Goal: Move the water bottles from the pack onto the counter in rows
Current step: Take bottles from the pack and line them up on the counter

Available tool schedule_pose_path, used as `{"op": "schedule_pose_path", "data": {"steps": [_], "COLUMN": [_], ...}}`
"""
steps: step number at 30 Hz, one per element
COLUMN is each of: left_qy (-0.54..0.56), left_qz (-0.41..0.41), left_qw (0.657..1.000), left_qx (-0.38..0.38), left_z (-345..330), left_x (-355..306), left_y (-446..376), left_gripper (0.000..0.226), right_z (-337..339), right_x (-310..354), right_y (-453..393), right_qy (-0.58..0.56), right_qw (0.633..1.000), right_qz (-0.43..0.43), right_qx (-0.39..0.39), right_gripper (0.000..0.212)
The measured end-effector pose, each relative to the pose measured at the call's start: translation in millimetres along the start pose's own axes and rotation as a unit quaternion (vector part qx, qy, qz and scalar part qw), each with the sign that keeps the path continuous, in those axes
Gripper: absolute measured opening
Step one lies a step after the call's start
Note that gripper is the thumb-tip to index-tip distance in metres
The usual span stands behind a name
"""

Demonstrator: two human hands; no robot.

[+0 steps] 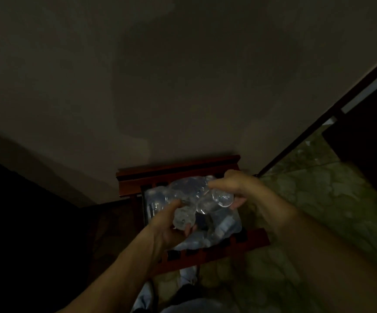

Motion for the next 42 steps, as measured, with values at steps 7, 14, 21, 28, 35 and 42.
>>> {"op": "schedule_pose_path", "data": {"steps": [7,14,21,28,35,42], "left_qy": [-0.062,-0.132,-0.181,-0.253,-0.239,-0.266], "left_qz": [-0.060,-0.212,-0.363,-0.476,-0.564,-0.639], "left_qw": [0.995,0.966,0.910,0.841,0.789,0.721], "left_qx": [0.057,0.071,0.086,0.050,0.034,0.016], "left_z": [0,14,25,32,40,45], "left_x": [-27,-81,-112,-123,-131,-156], "left_y": [53,111,171,220,281,350], "left_gripper": [0.015,0.016,0.042,0.047,0.054,0.055], "right_z": [-15,-56,-77,-88,-102,-97], "right_x": [33,74,117,160,200,252], "right_y": [46,87,128,161,189,237], "right_qy": [-0.205,-0.426,-0.476,-0.436,-0.461,-0.419], "right_qw": [0.977,0.894,0.814,0.809,0.762,0.737], "right_qz": [0.028,0.140,0.309,0.382,0.453,0.521], "right_qx": [-0.060,0.010,0.124,0.094,0.046,0.099], "right_gripper": [0.030,0.021,0.039,0.063,0.087,0.038]}}
Point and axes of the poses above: each hand's wrist, its own y-axis away from the middle knuckle, its own z-axis out of the back of the hand, x = y × z, the point moved 3 cm from there along -y, towards the middle knuckle, and after that the axes turned 2 degrees about y, right-handed, at the moved point
